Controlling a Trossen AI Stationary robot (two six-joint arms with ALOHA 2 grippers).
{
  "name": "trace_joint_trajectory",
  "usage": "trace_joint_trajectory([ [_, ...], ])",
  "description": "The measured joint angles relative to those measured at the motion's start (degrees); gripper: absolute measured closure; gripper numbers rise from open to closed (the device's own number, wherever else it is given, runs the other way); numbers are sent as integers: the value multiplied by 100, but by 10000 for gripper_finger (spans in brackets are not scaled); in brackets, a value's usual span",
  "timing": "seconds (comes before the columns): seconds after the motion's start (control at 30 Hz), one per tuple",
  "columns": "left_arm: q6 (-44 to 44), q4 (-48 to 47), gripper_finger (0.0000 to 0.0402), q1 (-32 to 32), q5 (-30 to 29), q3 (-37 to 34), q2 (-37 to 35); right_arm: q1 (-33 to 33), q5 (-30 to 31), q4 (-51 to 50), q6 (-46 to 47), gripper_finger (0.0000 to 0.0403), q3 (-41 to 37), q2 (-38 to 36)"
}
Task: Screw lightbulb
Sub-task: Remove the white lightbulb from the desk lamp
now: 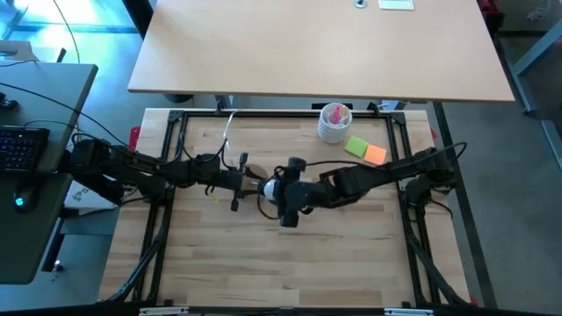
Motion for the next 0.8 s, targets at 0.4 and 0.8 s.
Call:
trace_joint_trajectory([
  [0.4,119,-219,311,0,383,-8,-4,347,-282,-147,-4426,146,15,12],
  [0.8,120,-211,344,119,705,4,0,640,50,-40,-3783,148,24,1],
])
